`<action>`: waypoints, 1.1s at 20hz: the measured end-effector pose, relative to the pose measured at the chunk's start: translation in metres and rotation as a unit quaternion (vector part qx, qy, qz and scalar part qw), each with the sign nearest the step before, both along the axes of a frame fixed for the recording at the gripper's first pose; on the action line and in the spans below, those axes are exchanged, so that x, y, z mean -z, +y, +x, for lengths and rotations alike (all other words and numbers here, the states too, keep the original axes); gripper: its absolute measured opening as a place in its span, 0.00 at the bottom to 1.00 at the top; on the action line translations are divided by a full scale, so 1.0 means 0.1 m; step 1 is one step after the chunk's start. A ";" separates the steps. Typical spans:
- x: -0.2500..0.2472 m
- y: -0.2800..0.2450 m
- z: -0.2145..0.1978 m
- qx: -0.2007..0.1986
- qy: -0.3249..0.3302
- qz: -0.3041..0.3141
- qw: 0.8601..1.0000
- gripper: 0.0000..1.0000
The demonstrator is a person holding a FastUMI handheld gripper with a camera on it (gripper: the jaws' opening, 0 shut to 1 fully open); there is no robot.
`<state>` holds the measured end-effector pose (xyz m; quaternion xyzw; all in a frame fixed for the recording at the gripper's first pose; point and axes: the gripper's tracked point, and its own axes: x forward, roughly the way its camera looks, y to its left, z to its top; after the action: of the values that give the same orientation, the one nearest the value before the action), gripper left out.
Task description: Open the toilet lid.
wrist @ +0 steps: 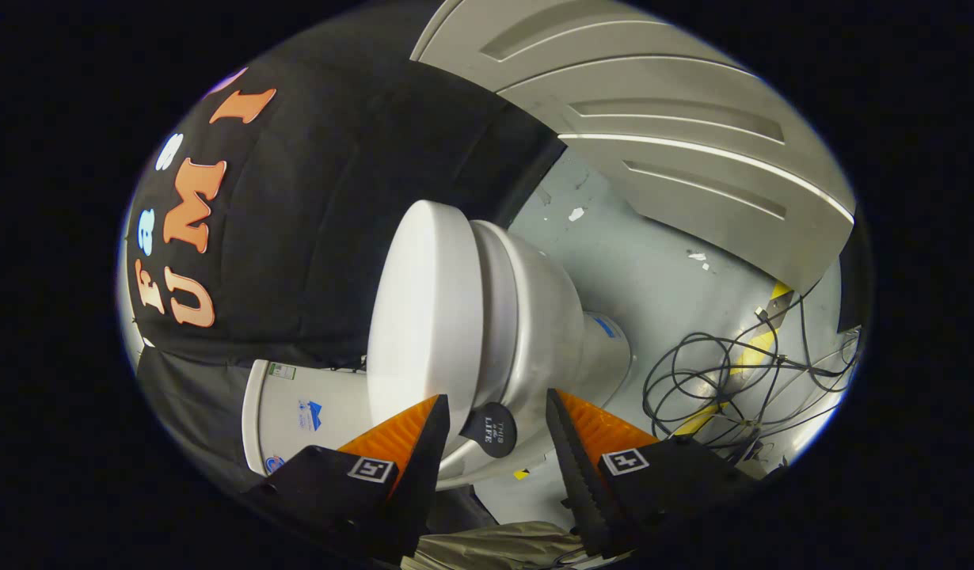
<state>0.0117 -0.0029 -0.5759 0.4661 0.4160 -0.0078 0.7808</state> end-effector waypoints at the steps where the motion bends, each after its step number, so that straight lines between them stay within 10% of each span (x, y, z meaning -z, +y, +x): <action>1: 0.00 0.03 0.00 0.000 0.001 0.010 1.000 0.81; 17: 0.03 0.22 0.02 0.021 0.018 0.059 0.998 0.11; 22: -0.03 0.20 0.03 0.031 0.026 0.029 0.999 0.10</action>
<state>0.0149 0.0176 -0.5732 0.5014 0.4212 -0.0320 0.7551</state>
